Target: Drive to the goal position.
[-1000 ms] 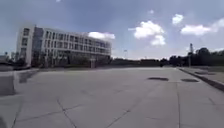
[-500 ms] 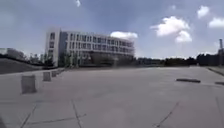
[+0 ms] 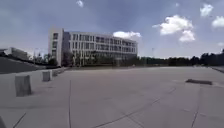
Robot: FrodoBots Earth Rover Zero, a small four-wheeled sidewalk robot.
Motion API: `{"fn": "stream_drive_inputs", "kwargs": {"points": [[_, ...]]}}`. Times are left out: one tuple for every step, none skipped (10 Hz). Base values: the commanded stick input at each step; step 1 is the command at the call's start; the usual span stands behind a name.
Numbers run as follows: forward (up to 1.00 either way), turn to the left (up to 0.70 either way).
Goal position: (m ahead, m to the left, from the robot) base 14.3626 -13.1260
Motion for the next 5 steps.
{"fn": "stream_drive_inputs", "kwargs": {"points": [[0.70, 0.00], [0.70, 0.00], [0.70, -0.01], [0.70, -0.15], [0.70, -0.15]]}}
